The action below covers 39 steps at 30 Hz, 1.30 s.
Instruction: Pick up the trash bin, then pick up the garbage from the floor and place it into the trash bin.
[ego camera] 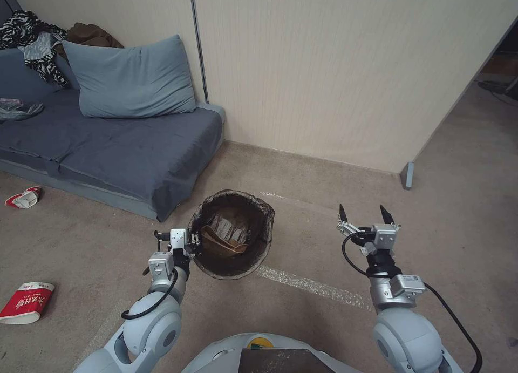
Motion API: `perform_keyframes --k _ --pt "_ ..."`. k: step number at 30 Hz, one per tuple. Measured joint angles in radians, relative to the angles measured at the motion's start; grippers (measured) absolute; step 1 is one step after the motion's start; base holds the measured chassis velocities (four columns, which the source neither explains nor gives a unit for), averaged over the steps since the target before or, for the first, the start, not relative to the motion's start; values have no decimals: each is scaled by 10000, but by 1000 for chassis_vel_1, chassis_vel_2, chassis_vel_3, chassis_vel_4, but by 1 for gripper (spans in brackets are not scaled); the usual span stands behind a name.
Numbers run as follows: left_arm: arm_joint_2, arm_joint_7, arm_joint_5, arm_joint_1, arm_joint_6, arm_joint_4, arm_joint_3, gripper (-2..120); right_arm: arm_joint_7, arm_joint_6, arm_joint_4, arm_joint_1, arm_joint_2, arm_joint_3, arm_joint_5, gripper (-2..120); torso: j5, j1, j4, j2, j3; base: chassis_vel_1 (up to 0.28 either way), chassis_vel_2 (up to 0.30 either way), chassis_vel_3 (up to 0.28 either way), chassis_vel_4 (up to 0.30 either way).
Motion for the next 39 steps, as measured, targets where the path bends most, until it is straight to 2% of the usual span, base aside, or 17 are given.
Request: perform_keyframes --k 23,39 --pt "-102 -27 -61 -6 -9 26 19 0 161 -125 -74 317 103 -317 -73 100 2 0 -2 0 0 0 0 0 0" --pt "-168 5 -57 73 -9 9 -41 0 234 -265 -98 525 13 -521 -29 100 2 0 -1 0 1 81 87 81 83"
